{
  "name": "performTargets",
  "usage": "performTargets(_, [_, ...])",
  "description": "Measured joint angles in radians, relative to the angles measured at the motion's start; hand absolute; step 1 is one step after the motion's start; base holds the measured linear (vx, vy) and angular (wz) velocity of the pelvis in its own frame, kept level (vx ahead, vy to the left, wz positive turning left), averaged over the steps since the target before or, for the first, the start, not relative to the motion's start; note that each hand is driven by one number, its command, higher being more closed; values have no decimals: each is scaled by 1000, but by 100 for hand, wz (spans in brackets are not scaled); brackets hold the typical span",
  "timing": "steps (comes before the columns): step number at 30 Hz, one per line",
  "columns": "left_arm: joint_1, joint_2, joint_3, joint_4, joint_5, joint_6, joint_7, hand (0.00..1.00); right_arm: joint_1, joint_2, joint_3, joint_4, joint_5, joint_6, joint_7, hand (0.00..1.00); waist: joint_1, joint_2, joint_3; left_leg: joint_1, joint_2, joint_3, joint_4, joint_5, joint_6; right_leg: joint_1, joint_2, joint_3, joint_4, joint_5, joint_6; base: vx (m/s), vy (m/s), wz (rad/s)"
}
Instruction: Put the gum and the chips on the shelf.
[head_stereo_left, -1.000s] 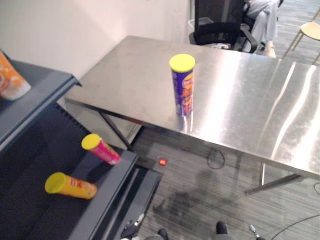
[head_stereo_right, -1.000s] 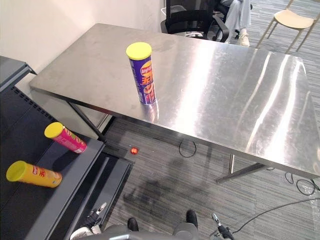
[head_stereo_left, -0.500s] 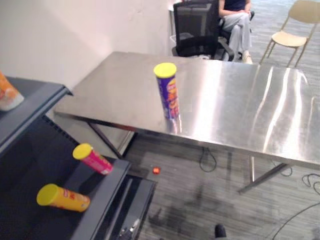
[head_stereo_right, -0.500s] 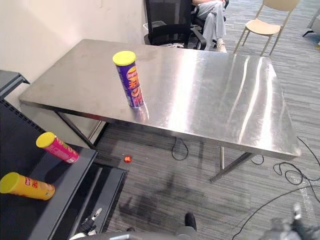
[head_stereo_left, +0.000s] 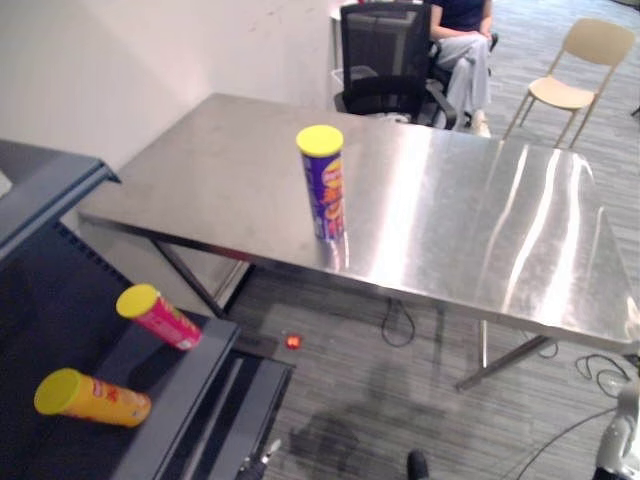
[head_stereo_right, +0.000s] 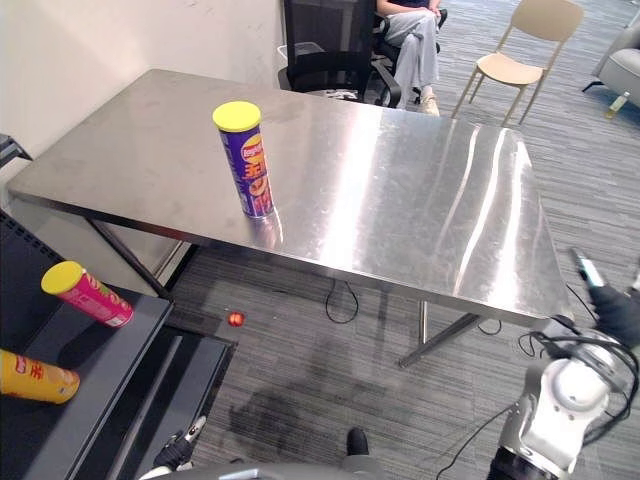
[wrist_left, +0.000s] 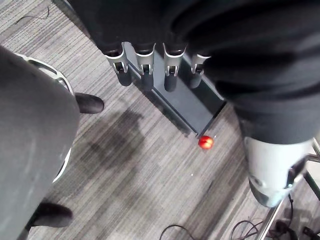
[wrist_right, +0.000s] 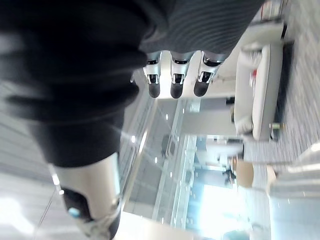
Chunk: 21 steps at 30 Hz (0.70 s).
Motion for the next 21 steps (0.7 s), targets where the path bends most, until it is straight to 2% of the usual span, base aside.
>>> performTargets(4, [-3, 11, -32, -2, 20, -1, -12, 0, -4, -30, 102, 4, 3, 4, 95, 0, 10, -1, 1, -17, -4, -24, 11, -1, 1, 2, -7, -18, -1, 0, 0, 20, -16, 19])
performTargets(7, [-4, 24, -75, -3, 23, -3, -24, 0, -33, -96, 210, 64, 23, 5, 149, 0, 12, -5, 3, -30, -4, -50, 35, -8, 6, 15, -13, -41, 0, 0, 0, 0, -17, 19])
performTargets(10, [-10, 37, -111, -10, 23, -6, -36, 0, -79, -130, 286, 130, 36, 9, 167, 0, 18, -7, 12, -46, -5, -72, 56, -11, 6, 20, -19, -61, 0, 0, 0, -29, -11, 21])
performTargets(13, [-19, 38, -133, -11, 23, -15, -35, 0, -122, -132, 325, 172, 55, 12, 175, 0, 36, -2, 23, -52, -7, -80, 63, -11, 7, 21, -22, -67, 0, 0, 0, -42, -8, 8])
performTargets(21, [-39, 43, -161, -18, 17, -16, -33, 0, -283, -136, 464, 314, 103, 30, 174, 0, 52, 5, 61, -73, -10, -127, 66, -1, 12, 29, -26, -109, 0, 0, 0, -13, -10, 15])
